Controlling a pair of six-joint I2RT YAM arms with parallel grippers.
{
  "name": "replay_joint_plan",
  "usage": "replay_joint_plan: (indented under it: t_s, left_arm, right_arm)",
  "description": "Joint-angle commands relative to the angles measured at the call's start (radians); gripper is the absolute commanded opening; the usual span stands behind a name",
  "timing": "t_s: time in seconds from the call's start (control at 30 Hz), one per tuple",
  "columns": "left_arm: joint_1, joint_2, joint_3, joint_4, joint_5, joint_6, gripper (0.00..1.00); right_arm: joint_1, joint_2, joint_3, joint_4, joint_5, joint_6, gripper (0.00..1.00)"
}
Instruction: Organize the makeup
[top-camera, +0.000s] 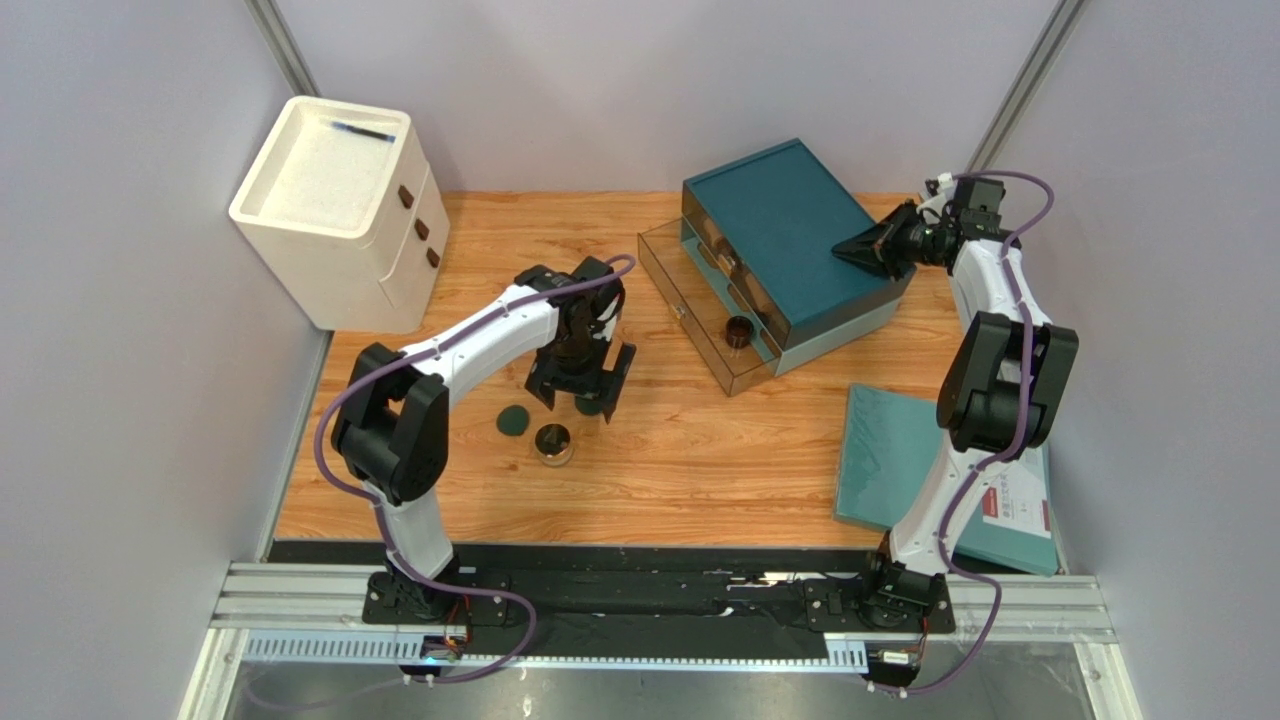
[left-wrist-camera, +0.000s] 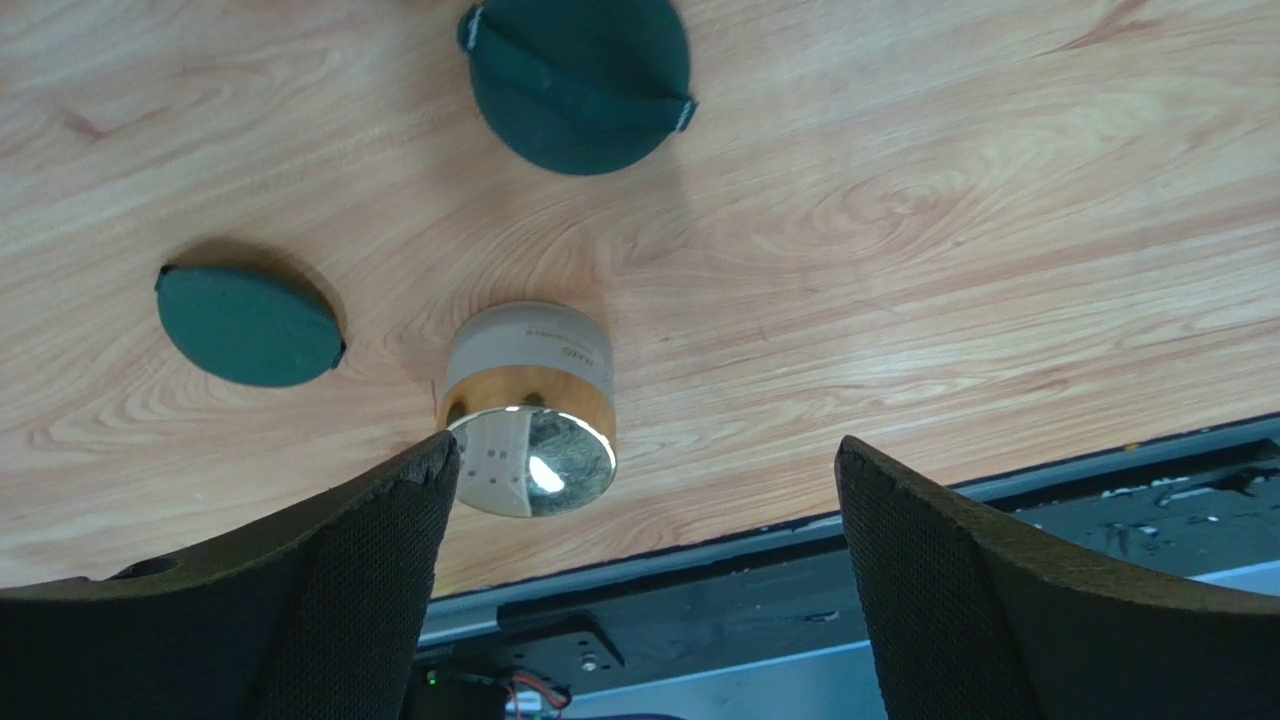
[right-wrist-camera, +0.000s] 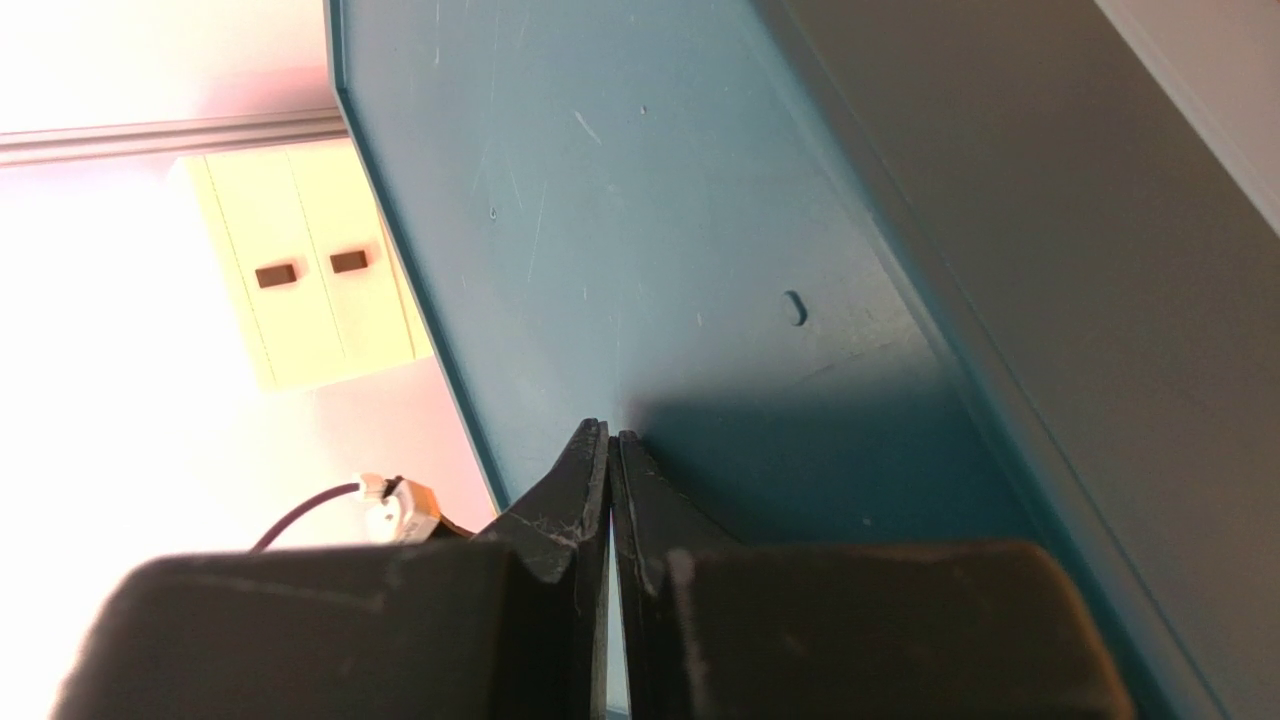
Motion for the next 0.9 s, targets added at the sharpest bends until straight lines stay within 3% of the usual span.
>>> replay_joint_plan:
  t_s: [0.0, 0.37, 0.63, 0.7, 0.8, 0.83, 0.87]
  left_arm:
    - [0.0, -0.044, -0.048, -0.025, -0.051, -0.008, 0.99]
    - [0.0, 0.042, -0.172, 0.032, -0.031, -0.077, 0.97]
    - [0.0, 0.069, -0.243, 0.078, -0.033, -0.097, 0.9]
    - [0.002, 0.074, -0.248, 0.091, -0.023, -0.104, 0.82]
    - [0.0, 0.076, -0.234, 0.102, -0.002, -0.108, 0.41]
    - [0.0, 0.082, -0.226, 0.102, 0.001, -0.106, 0.16]
    - [0.002, 0.086, -0.208, 0.098, 0.001, -0.106, 0.04]
  right_arm:
    - [0.018, 0.079, -0.092, -0.209, 0.176, -0.108, 0.06]
    - [0.018, 0.086, -0.102, -0.209, 0.155, -0.113, 0.06]
    - [0.02, 0.095, -0.109, -0.206, 0.144, -0.111, 0.06]
    - [0.018, 0.096, -0.109, -0.207, 0.144, -0.11, 0.06]
    - [0.018, 0.096, -0.111, -0.207, 0.143, -0.113, 0.06]
    - [0.018, 0.096, -0.109, -0.207, 0.143, -0.11, 0.06]
    - [0.018, 0.098, -0.109, -0.206, 0.143, -0.11, 0.06]
